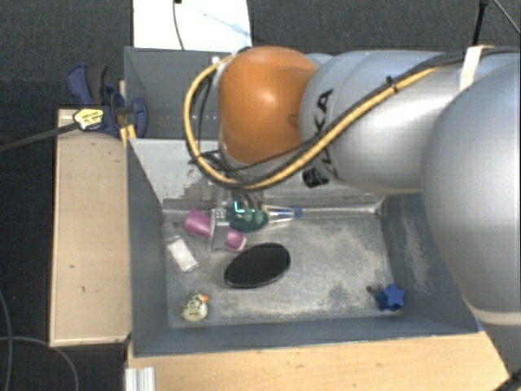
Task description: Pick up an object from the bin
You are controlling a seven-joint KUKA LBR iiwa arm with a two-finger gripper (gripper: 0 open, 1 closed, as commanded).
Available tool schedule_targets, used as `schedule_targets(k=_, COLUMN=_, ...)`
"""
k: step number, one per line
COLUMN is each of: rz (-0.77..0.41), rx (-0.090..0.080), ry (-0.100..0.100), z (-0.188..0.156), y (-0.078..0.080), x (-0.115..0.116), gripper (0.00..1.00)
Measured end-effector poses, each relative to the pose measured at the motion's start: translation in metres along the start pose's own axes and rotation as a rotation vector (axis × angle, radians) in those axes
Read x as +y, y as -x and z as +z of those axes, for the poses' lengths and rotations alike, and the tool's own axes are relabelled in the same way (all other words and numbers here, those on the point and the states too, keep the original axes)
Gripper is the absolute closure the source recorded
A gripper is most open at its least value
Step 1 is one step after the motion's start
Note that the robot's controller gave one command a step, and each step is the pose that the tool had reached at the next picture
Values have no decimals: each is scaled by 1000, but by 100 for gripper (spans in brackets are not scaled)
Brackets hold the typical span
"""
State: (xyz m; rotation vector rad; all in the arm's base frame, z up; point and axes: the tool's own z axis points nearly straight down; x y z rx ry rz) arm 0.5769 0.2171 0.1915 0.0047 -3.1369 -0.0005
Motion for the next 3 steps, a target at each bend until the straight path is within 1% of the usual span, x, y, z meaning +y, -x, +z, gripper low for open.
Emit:
schedule_targets(k=1, rz=-130, rx=-2, ry=-2, z=86, y=10, x=-57, gripper=0)
schedule_targets(k=2, rz=-129, rx=-4, ry=0, z=83, y=10, x=-54, gripper=100)
schedule_targets(k=3, rz=-185, rx=-14, ry=0, z=-67, y=-20, x=-91, gripper=100)
